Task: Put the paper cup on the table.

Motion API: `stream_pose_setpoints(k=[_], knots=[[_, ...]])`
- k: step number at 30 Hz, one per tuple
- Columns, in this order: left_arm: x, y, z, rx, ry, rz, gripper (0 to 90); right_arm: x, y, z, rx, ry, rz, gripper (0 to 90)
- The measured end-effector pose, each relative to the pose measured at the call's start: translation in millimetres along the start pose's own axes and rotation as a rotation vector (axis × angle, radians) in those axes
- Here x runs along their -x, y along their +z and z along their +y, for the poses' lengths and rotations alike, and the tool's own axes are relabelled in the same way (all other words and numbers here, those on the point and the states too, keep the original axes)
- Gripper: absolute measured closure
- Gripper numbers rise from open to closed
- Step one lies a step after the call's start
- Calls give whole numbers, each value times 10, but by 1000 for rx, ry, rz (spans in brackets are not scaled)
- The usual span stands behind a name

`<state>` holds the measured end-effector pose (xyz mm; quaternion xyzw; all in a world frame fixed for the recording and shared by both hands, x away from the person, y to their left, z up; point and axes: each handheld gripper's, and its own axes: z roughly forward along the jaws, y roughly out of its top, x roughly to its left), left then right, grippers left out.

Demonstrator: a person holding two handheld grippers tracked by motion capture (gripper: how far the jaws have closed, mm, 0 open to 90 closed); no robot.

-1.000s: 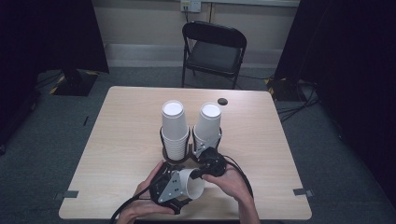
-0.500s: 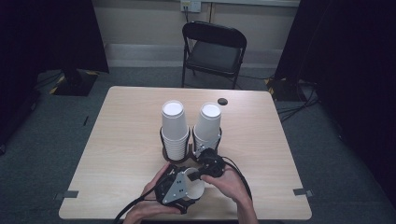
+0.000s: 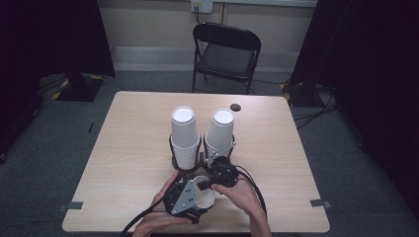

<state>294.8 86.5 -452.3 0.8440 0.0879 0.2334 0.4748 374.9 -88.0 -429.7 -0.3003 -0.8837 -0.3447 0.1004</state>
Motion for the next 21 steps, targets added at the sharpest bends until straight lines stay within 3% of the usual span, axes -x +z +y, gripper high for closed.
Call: stream_pose_setpoints(k=[6, 9, 12, 15, 18, 20, 21], knots=[[-89, -30, -26, 38, -62, 4, 99, 36, -12, -42, 27, 17, 1, 766], [-112, -30, -49, 47, -84, 8, 99, 19, -33, -53, 49, 1, -26, 693], [-142, -34, -87, 62, -133, 20, 98, 20, -35, -65, 73, -3, -40, 639], [-166, -53, -117, 77, -168, 30, 99, 38, -55, -92, 132, 12, -45, 590], [-176, -52, -128, 65, -176, 50, 98, 32, -100, -120, 197, 14, -57, 569], [-191, -58, -142, 79, -202, 61, 97, 30, -135, -146, 250, 12, -59, 550], [-216, -59, -149, 89, -233, 62, 96, 34, -148, -157, 270, 15, -55, 550]])
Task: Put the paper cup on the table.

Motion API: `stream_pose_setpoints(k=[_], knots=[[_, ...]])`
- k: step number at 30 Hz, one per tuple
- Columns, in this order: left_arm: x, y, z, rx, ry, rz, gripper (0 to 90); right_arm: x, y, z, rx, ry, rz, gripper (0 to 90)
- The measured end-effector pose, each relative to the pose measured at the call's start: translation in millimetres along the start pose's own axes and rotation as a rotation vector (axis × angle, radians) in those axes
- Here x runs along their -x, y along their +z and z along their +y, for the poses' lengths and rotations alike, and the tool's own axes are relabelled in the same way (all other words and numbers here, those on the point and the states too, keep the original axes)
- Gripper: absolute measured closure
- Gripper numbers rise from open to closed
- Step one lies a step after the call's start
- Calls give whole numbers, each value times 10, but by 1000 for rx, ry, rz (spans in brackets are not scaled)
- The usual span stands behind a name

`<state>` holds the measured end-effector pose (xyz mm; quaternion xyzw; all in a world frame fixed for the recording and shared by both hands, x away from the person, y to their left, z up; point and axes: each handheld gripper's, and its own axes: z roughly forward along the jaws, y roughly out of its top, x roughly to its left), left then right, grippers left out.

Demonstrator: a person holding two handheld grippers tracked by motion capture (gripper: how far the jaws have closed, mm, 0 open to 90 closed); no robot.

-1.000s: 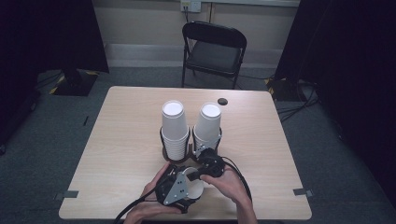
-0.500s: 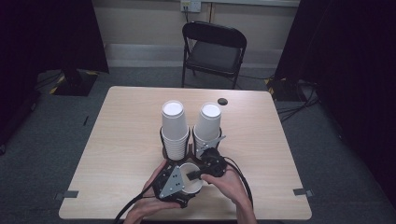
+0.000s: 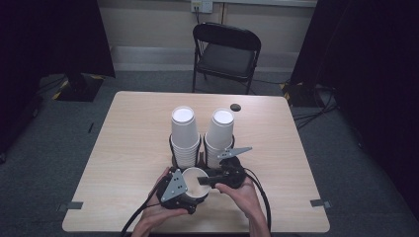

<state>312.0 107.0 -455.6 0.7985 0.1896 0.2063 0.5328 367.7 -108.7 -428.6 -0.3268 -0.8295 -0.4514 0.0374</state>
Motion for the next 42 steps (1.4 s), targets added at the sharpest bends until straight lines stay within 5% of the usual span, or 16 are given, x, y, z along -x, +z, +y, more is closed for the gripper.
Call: stream_pose_setpoints(k=[7, 13, 18, 21, 24, 32, 42], knots=[[-71, -59, -57, 25, -64, 19, 96, 16, -127, -101, 162, -5, 6, 486], [-115, -142, -99, 28, -109, 59, 95, 23, -207, -210, 299, 19, -39, 407], [-153, -211, -116, 39, -133, 67, 95, 20, -281, -339, 410, -1, -123, 366], [-201, -249, -138, 58, -162, 66, 94, 51, -312, -440, 444, -12, -191, 357], [-221, -277, -154, 76, -180, 64, 94, 102, -340, -534, 461, 31, -203, 362], [-323, -391, -193, 79, -194, 123, 93, 138, -339, -788, 536, 11, -413, 321], [-562, -573, -243, 124, -285, 254, 93, 182, -277, -918, 525, 9, -477, 193]])
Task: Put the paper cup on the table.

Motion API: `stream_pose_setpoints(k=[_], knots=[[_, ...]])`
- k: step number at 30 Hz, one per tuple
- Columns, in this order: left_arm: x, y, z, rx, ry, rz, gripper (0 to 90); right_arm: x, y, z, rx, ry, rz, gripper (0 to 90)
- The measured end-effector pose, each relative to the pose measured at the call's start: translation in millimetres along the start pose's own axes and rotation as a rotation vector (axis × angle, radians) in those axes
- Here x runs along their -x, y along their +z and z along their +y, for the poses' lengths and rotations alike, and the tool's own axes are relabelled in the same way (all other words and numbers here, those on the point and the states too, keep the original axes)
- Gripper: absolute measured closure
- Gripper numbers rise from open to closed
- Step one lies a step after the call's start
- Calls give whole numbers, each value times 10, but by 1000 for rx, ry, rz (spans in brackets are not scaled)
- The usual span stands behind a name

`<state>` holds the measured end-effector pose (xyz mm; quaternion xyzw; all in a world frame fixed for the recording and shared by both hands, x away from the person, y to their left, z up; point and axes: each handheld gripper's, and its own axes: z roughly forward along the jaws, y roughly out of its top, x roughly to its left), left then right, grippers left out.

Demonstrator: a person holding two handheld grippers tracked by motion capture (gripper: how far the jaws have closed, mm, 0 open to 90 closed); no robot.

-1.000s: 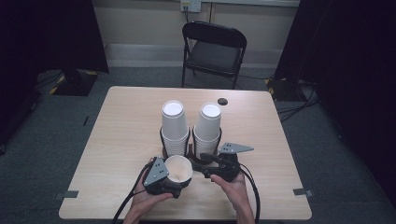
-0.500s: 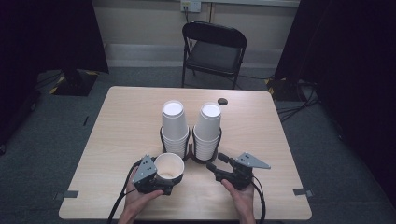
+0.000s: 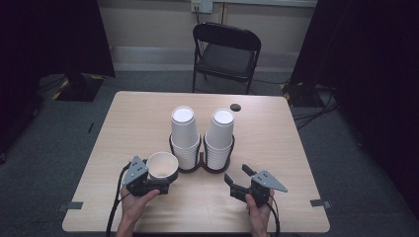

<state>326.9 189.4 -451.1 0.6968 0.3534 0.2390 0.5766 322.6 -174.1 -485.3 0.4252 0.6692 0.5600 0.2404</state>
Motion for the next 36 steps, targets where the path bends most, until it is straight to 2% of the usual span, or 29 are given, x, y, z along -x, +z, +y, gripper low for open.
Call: stream_pose_setpoints(k=[4, 8, 14, 21, 25, 28, 31, 36], knots=[[-65, -35, 2, 5, -3, 39, 93, -7, 3, -36, 6, -4, -34, 172], [-163, -57, 32, 16, -11, 63, 92, -40, 9, -73, 21, -24, -104, 164], [-272, -23, 95, -1, 28, 103, 88, -73, 25, -107, 40, -47, -87, 141], [-371, 51, 127, 5, 7, 105, 86, -88, 18, -113, 47, -35, -98, 135], [-424, 78, 117, 0, 4, 123, 86, -99, 13, -117, 52, -47, -107, 136], [-495, 89, 127, 1, -9, 129, 87, -94, 5, -120, 61, -32, -113, 136], [-558, 124, 149, -10, 2, 145, 87, -85, 2, -119, 62, -21, -109, 136], [-714, 192, 175, -11, -35, 162, 87, -92, 9, -118, 58, -32, -111, 136]])
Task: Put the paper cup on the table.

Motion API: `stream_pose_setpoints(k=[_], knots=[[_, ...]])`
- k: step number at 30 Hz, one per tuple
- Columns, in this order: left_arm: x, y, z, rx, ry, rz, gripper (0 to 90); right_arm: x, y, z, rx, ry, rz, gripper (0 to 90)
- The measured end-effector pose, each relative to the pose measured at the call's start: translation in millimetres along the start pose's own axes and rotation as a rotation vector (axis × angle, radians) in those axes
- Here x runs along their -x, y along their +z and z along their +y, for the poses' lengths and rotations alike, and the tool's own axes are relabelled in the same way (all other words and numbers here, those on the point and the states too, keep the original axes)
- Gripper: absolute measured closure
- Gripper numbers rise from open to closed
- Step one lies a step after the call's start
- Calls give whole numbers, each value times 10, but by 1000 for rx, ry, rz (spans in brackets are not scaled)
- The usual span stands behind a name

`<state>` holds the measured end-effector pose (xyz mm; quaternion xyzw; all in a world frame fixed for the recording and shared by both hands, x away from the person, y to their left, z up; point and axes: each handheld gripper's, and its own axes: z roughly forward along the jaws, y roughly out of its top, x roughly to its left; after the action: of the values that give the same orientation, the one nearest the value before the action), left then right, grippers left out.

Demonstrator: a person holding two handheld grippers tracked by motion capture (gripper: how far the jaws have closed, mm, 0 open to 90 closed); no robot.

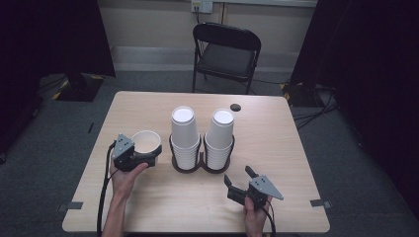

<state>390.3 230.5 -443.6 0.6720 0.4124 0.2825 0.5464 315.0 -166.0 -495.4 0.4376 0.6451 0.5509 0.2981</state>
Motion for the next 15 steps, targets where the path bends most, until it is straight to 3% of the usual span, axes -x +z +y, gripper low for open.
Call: stream_pose_setpoints(k=[5, 7, 9, 13, 15], knots=[[-122, 98, 15, 10, -30, 1, 86, 8, 0, 1, -3, 6, 2, 137], [-148, 157, 27, 14, -26, 8, 84, 11, 2, 2, -6, 13, 3, 137], [-162, 213, 26, 24, -27, -28, 82, 11, 7, 4, -10, 12, 4, 138], [-205, 323, 28, 6, -43, -30, 82, 8, 1, 2, -7, 10, 5, 137], [-200, 373, 7, -3, -25, -28, 81, 11, 0, 2, -12, 12, 17, 137]])
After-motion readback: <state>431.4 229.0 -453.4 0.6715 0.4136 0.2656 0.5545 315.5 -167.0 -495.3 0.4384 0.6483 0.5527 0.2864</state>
